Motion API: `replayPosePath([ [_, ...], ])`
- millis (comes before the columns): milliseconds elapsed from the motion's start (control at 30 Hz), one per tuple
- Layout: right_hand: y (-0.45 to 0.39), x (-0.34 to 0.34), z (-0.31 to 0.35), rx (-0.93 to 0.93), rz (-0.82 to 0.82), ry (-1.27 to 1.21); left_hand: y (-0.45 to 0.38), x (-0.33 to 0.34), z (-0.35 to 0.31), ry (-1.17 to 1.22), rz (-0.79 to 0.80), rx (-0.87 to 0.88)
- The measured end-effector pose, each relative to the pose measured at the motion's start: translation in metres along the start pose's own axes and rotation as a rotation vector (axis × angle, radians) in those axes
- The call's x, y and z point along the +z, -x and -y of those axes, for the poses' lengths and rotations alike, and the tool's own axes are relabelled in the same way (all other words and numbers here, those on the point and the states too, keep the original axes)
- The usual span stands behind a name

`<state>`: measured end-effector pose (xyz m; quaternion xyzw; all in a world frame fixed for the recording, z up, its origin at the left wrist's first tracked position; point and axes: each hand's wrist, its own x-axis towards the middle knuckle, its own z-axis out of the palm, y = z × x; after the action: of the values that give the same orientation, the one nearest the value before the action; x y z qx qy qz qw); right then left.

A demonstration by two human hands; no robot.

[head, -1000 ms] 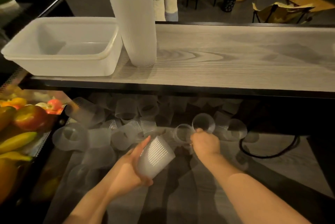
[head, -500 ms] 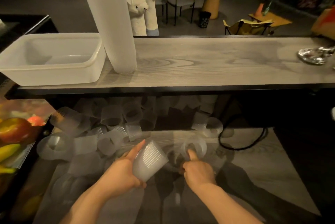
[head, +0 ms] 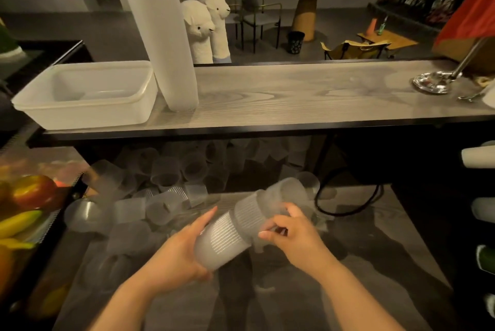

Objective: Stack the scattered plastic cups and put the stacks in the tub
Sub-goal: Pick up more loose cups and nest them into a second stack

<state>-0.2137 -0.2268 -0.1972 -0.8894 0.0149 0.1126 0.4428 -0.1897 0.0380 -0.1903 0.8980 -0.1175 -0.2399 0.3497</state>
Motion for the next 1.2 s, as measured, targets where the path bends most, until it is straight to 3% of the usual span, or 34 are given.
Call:
replayPosePath([
  [100, 0.006, -0.012, 0.022, -0.052, 0.199, -0.01, 0.005, -0.001, -0.007, 0.053, -0.018, 0.042],
  [300, -0.001, -0.018, 0.046, -0.199, 0.244, -0.008, 0.013, -0.013, -0.018, 0.122, -0.091, 0.078],
  [467, 0.0, -0.024, 0.055, -0.193, 0.218, -0.309, 0.017, -0.019, -0.02, 0.141, -0.108, 0.085],
  [667, -0.01, -0.016, 0.055, -0.218, 0.18, -0.203, 0.018, -0.025, -0.018, 0.128, -0.141, 0.061],
  [833, -0.014, -0.021, 0.062, -0.182, -0.109, -0.28, 0.02, -0.035, -0.017, 0.09, -0.205, 0.078],
  [900, -0.016, -0.03, 0.063, -0.138, -0.108, -0.302, 0.022, -0.044, -0.017, 0.043, -0.245, 0.084],
  [1033, -0.015, -0.051, 0.077, -0.055, 0.014, -0.019, 0.028, -0.058, -0.019, -0.079, -0.271, 0.096],
  [1200, -0.007, -0.062, 0.113, -0.204, -0.021, 0.486, 0.03, -0.061, -0.027, -0.143, -0.252, 0.14],
])
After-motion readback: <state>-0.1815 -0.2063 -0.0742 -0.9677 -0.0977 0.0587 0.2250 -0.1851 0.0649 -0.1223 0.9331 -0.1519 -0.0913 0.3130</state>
